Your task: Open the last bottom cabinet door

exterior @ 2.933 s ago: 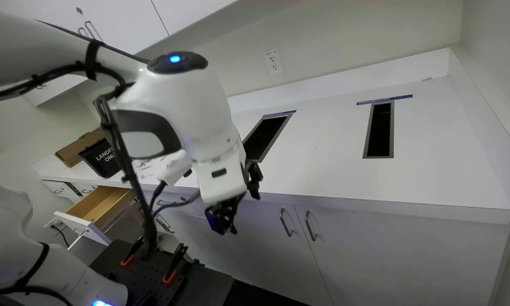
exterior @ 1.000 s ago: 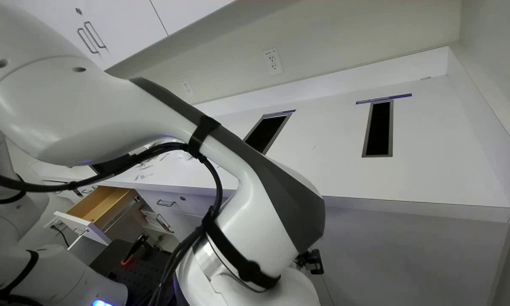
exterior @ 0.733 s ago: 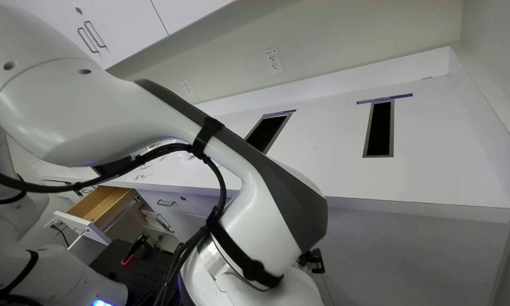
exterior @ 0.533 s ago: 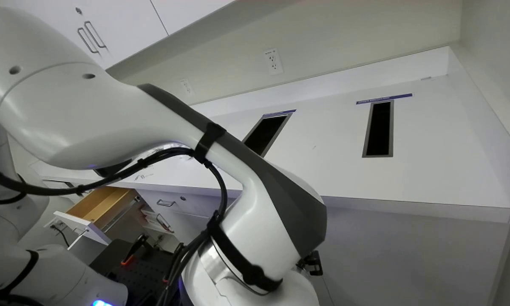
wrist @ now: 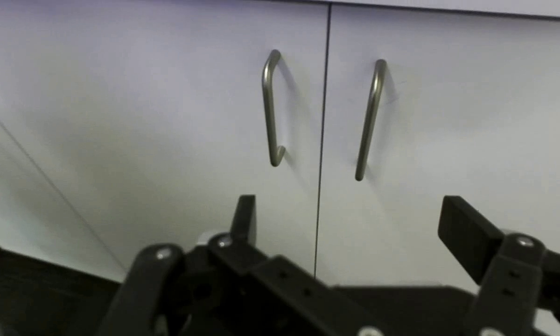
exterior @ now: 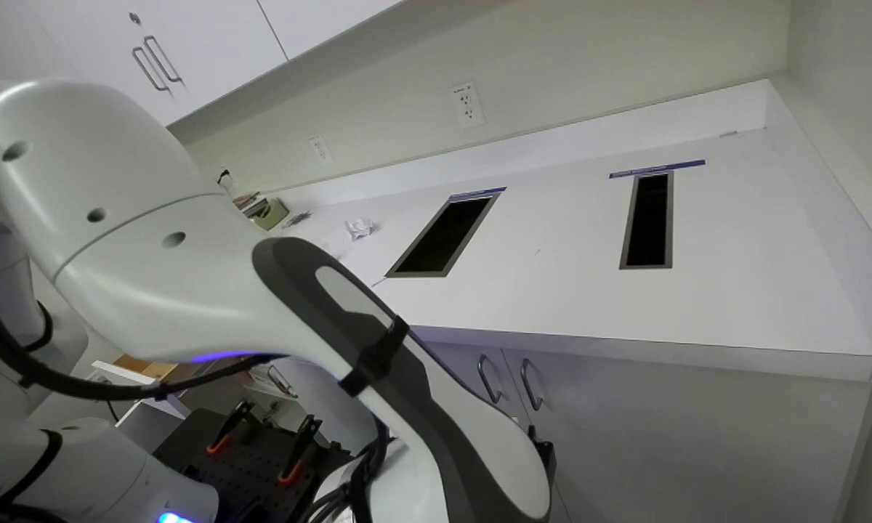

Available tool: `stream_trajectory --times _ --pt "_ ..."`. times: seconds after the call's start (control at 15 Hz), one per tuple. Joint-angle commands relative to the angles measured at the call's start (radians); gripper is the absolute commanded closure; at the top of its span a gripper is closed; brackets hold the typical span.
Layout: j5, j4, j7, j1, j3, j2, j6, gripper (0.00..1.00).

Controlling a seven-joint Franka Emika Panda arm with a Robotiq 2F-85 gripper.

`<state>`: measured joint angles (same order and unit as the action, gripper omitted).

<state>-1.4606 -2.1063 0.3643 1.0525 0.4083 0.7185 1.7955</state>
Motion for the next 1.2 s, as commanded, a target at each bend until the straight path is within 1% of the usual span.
stream_trajectory --times 0.0,0.13,0.27,0.33,0.67,1.13 --pt "-0.128 -0.011 -0.087 0.058 -0.035 0.021 -0.101 0.00" --pt "-0.161 -0.014 -0.109 0.066 -0.047 0.036 -0.163 0.00" --pt "-0.185 -0.029 -0.122 0.060 -0.051 0.035 -0.201 0.00" --pt "-0.158 -0.001 -0.097 0.041 -0.026 0.054 -0.174 0.00" --pt "-0.160 0.002 -0.100 0.039 -0.023 0.063 -0.178 0.00" --pt "-0.304 0.017 -0.090 -0.025 -0.063 0.094 -0.111 0.00"
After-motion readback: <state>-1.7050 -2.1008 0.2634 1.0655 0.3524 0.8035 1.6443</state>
